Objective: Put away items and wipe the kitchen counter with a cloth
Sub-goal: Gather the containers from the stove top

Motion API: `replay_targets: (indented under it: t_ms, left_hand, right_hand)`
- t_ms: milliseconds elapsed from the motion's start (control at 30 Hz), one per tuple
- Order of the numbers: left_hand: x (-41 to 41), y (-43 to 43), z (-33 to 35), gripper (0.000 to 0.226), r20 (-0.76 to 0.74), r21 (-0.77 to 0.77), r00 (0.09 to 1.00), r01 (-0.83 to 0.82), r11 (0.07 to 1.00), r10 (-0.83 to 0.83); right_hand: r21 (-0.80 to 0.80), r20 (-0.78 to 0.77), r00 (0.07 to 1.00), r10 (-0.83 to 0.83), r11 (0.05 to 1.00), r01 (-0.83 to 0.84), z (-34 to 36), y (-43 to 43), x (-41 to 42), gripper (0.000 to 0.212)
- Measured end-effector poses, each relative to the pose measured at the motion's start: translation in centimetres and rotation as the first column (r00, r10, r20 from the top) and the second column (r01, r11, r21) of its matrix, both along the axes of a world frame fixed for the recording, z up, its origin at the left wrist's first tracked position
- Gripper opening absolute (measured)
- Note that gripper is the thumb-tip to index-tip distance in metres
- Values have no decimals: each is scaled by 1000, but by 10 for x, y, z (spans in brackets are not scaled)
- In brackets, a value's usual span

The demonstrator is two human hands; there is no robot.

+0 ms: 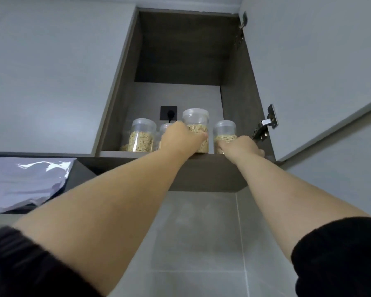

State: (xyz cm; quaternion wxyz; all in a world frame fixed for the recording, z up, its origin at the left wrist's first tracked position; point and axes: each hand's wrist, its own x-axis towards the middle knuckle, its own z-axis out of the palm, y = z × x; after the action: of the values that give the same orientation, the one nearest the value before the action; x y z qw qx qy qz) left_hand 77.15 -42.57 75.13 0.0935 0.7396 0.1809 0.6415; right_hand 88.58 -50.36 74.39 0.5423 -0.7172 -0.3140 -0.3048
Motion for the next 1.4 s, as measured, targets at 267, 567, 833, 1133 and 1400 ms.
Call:
replay_targets:
  t_ms: [267, 567, 833, 1133, 1400]
  left_hand:
    - [11, 12, -10, 44, -12, 159, 974, -224, 962, 228]
    - [-5, 6, -29, 39, -204, 199, 977, -18, 980, 59]
    - [-49, -25, -57, 45, -324, 182, 946, 85, 980, -22]
    - [-95, -86, -86, 45, -258, 274, 962, 160, 948, -87]
    - [-122, -141, -73, 42, -245, 335, 967, 155, 929, -73]
  right_hand:
    - [-20, 11, 999, 49, 999, -49, 1, -5, 6, 33]
    - [-90, 213, 977, -16, 995, 36, -19, -8, 5, 32]
    - [87, 139, 979, 147, 983, -160, -49, -39, -30, 33]
    - [406, 190, 978, 89, 900, -161, -80, -143, -96, 40]
    - [677, -74, 930, 359, 703, -217, -72, -236, -125, 4]
